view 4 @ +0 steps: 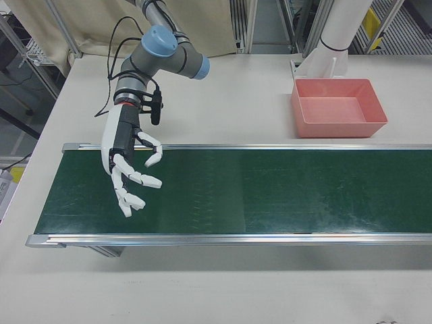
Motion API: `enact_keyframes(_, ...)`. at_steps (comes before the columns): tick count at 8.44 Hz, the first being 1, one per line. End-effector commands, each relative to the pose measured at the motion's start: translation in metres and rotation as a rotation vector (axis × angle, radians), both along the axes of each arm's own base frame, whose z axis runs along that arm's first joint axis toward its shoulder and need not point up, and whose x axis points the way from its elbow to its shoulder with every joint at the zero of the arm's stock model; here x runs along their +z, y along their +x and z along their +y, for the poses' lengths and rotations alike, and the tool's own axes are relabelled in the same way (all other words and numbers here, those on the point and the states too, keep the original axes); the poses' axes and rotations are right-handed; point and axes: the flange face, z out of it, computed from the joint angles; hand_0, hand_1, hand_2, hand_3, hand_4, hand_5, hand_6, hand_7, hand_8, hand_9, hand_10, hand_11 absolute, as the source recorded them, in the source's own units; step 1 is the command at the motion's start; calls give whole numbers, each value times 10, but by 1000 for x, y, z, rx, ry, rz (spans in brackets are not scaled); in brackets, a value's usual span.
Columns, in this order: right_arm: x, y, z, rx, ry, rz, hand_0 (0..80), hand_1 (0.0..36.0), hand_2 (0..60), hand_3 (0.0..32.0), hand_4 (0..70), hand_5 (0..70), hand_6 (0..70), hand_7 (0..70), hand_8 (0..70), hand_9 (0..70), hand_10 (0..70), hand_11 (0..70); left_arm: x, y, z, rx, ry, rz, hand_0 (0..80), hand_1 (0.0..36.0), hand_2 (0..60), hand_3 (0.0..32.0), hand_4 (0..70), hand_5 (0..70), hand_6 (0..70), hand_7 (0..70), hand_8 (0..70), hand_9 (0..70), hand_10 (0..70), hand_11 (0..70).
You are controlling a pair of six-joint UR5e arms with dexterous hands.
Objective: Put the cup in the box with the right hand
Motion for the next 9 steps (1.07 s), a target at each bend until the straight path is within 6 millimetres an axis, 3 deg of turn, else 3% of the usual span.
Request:
enact_keyframes(1, -3, 0, -1, 1, 4, -3, 800, 360, 600, 0, 493, 262, 458, 700, 699, 700, 550, 700, 0, 0, 0, 0, 0, 0, 0, 0, 0, 0, 0, 0, 0, 0, 0, 0, 0, 0)
enact_keyframes(3, -20, 9, 4, 11, 22, -27, 800, 360, 600, 0, 547, 295, 526, 700, 700, 700, 700, 700, 0, 0, 0, 1, 0, 0, 0, 0, 0, 0, 0, 0, 0, 0, 0, 0, 0, 0)
enact_keyframes(4, -29, 15, 7, 18, 16, -23, 800, 360, 600, 0, 691, 308, 549, 700, 700, 700, 700, 700, 0, 0, 0, 0, 0, 0, 0, 0, 0, 0, 0, 0, 0, 0, 0, 0, 0, 0)
enact_keyframes(5, -21, 17, 10, 33, -4, -19, 800, 360, 600, 0, 700, 334, 595, 700, 700, 700, 700, 700, 0, 0, 0, 0, 0, 0, 0, 0, 0, 0, 0, 0, 0, 0, 0, 0, 0, 0)
enact_keyframes(9, 8, 15, 5, 73, -11, -16, 795, 360, 600, 0, 700, 367, 636, 700, 700, 700, 700, 700, 0, 0, 0, 0, 0, 0, 0, 0, 0, 0, 0, 0, 0, 0, 0, 0, 0, 0)
